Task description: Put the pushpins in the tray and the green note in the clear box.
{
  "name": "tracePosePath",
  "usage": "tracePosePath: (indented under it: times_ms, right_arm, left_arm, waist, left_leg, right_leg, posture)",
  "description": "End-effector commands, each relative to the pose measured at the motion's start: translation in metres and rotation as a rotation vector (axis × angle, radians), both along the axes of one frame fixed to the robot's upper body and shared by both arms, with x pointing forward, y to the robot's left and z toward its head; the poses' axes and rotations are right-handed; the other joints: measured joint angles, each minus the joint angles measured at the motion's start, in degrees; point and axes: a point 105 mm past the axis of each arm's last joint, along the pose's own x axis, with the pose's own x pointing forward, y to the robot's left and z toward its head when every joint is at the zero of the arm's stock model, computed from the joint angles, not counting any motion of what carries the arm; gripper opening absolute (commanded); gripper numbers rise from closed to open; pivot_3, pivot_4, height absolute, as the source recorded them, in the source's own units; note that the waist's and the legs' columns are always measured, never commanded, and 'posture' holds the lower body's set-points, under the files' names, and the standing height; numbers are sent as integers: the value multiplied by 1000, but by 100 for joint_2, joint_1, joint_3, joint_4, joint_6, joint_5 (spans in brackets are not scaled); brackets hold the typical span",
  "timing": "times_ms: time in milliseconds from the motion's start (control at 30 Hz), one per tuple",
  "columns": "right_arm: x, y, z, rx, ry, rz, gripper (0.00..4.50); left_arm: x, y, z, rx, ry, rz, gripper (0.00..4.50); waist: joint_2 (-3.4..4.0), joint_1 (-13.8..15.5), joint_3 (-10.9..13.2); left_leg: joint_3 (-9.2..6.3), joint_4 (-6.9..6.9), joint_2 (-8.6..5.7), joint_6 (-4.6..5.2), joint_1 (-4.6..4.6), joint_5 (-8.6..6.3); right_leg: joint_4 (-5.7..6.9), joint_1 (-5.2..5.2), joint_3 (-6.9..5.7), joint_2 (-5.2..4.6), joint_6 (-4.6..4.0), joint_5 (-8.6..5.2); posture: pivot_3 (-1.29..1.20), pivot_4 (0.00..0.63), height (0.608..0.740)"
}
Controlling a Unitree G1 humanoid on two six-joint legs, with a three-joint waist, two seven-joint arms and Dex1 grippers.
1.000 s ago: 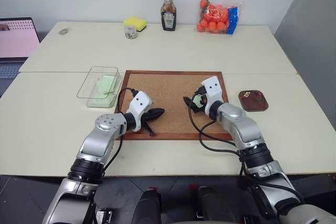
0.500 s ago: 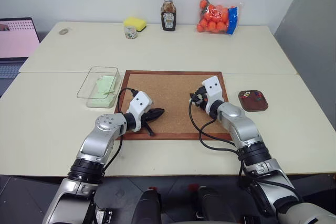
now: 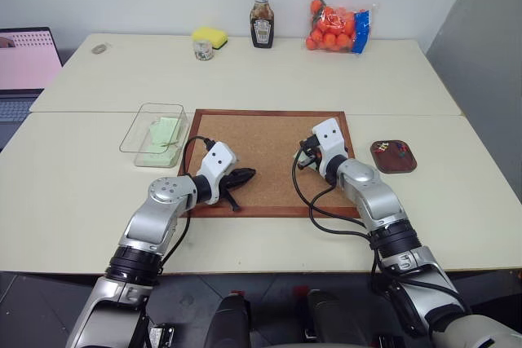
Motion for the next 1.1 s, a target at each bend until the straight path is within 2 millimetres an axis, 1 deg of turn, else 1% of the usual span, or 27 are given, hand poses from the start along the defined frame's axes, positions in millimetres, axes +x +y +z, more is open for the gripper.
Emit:
tracePosePath:
  times_ms: [33, 200, 267, 300, 533, 667, 867, 1100]
  right_arm:
    - [-3, 0, 30, 55, -110, 18, 20]
    - [-6, -3, 37, 83, -146, 11, 20]
    - [-6, -4, 36, 82, -141, 8, 379]
    - [-6, -3, 35, 80, -132, 11, 462]
    - [-7, 3, 23, 26, -76, 35, 1833]
    - [-3, 1, 17, 6, -51, 13, 1833]
    - [3, -4, 13, -14, -40, -17, 1833]
    - [4, -4, 12, -24, -39, -15, 1833]
  left_arm:
    - [-4, -6, -3, 4, 2, -28, 0]
    - [-5, -6, -3, 6, 2, -29, 0]
    - [-5, -6, -3, 8, 2, -30, 0]
    - [-5, -6, -4, 8, 1, -30, 0]
    - [-5, -6, -3, 9, -1, -31, 0]
    - [-5, -6, -3, 11, -1, -30, 0]
    - [-5, -6, -4, 15, -3, -30, 0]
    - [-5, -6, -5, 16, -4, -29, 0]
  waist:
    - [0, 0, 0]
    - [0, 0, 0]
    - [0, 0, 0]
    - [0, 1, 0]
    - [0, 0, 0]
    - [0, 0, 0]
    - [1, -1, 0]
    - [1, 0, 0]
  left_leg:
    - [0, 0, 0, 0, 0, 0]
    - [-1, 0, 0, 0, 0, 0]
    - [0, 0, 0, 0, 0, 0]
    - [0, 0, 0, 0, 0, 0]
    - [0, -1, 0, 0, 0, 0]
    - [0, -1, 0, 0, 0, 0]
    - [0, -1, 0, 0, 0, 0]
    - [0, -1, 0, 0, 0, 0]
  right_leg:
    - [0, 0, 0, 0, 0, 0]
    - [0, -1, -1, 0, 4, -2]
    - [0, 0, 0, 0, 4, -2]
    - [-1, 0, 0, 0, 4, -2]
    - [-1, 0, 0, 0, 2, -1]
    - [-1, -1, 0, 0, 2, -1]
    - [-1, -1, 0, 0, 2, -2]
    - [-1, -1, 0, 0, 3, -2]
  posture:
    - [0, 150, 740]
    - [0, 150, 740]
    - [0, 150, 740]
    - [0, 150, 740]
    - [0, 150, 740]
    - [0, 150, 740]
    - [0, 150, 740]
    - [0, 150, 740]
